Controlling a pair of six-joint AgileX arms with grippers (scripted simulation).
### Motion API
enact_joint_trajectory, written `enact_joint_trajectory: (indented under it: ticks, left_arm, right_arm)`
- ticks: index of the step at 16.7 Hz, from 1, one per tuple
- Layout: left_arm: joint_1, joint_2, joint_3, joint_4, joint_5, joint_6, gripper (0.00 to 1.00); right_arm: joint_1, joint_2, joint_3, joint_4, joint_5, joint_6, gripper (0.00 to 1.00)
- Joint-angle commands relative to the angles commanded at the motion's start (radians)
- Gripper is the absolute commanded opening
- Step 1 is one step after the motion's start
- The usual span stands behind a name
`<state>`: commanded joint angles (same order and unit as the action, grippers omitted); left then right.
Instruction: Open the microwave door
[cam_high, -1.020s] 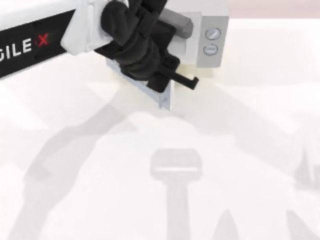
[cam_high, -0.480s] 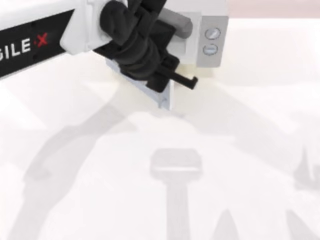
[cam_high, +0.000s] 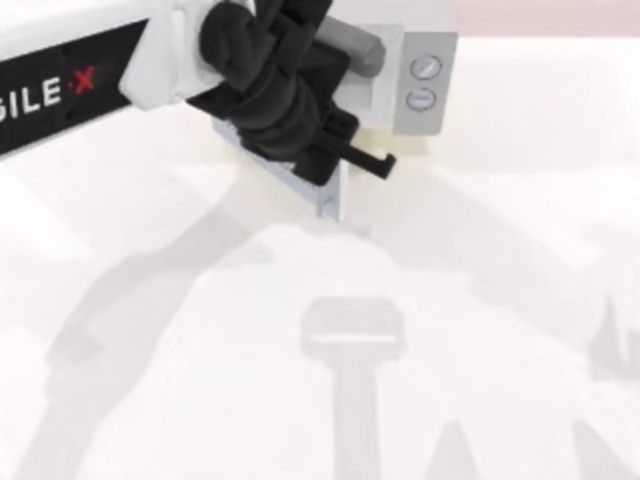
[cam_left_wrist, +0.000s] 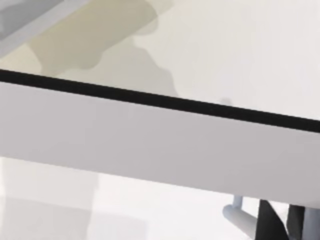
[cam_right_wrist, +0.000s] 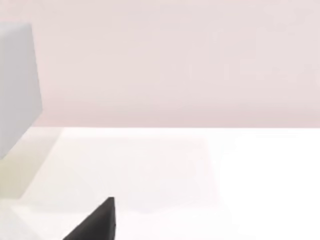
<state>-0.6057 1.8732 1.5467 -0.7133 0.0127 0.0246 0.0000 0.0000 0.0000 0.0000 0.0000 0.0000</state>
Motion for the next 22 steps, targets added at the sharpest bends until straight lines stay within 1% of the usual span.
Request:
enact_joint_trajectory:
  ticks: [5, 7, 9, 14, 22]
  left_arm:
    - [0.000, 0.000, 0.000, 0.000, 0.000, 0.000, 0.00]
    - [-0.004, 0.002, -0.005, 0.000, 0.008, -0.001, 0.00]
    - [0.007, -0.013, -0.022, 0.002, 0.024, 0.030, 0.00]
    - [0.048, -0.065, -0.081, 0.009, 0.083, 0.142, 0.00]
    - [0.050, -0.068, -0.085, 0.009, 0.087, 0.149, 0.00]
  right_arm:
    - [0.000, 0.000, 0.000, 0.000, 0.000, 0.000, 1.00]
    - [0.000, 0.000, 0.000, 0.000, 0.000, 0.000, 1.00]
    - [0.000, 0.000, 0.000, 0.000, 0.000, 0.000, 1.00]
    - [0.000, 0.000, 0.000, 0.000, 0.000, 0.000, 1.00]
    - [0.000, 0.000, 0.000, 0.000, 0.000, 0.000, 1.00]
